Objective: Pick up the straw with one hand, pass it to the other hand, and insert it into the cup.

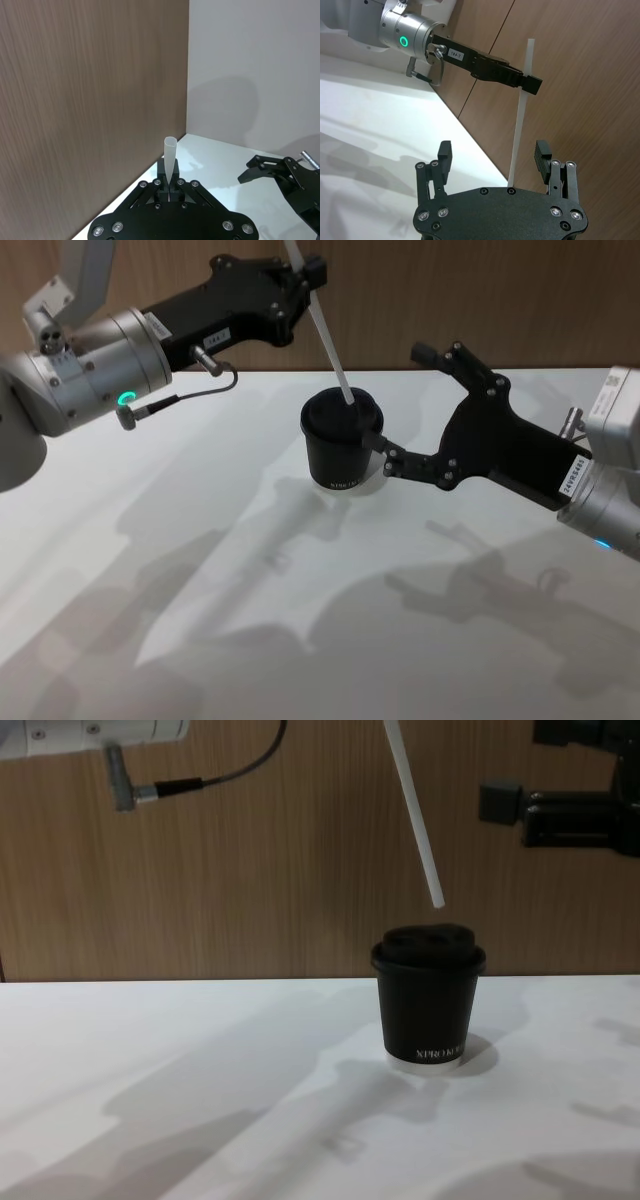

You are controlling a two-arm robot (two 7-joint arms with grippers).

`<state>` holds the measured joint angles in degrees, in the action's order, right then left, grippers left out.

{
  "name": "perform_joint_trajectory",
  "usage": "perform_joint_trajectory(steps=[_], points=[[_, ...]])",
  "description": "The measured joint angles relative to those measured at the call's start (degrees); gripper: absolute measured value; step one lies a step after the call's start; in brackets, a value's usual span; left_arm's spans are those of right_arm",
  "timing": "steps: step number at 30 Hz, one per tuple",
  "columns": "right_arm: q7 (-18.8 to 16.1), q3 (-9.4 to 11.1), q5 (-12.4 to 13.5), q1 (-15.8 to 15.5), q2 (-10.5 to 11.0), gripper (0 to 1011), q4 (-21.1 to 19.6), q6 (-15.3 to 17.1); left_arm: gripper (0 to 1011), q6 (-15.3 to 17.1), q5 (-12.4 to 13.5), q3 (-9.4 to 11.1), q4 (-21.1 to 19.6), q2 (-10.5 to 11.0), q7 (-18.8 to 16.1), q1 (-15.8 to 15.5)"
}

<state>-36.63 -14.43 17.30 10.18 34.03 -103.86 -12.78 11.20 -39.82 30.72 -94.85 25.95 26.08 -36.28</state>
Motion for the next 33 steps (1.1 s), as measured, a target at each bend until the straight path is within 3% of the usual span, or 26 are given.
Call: perform_joint_trajectory(steps=[11,33], points=[[0.0,0.0,0.0,0.0,0.0,1001,0.0,0.0,7,1.7,1.0,0.8,-0.2,0.7,0.0,-1.5],[0.0,0.0,0.0,0.0,0.0,1001,0.0,0.0,8,2.6,3.6,1.8,1.0,0.2,-0.1,-2.6]])
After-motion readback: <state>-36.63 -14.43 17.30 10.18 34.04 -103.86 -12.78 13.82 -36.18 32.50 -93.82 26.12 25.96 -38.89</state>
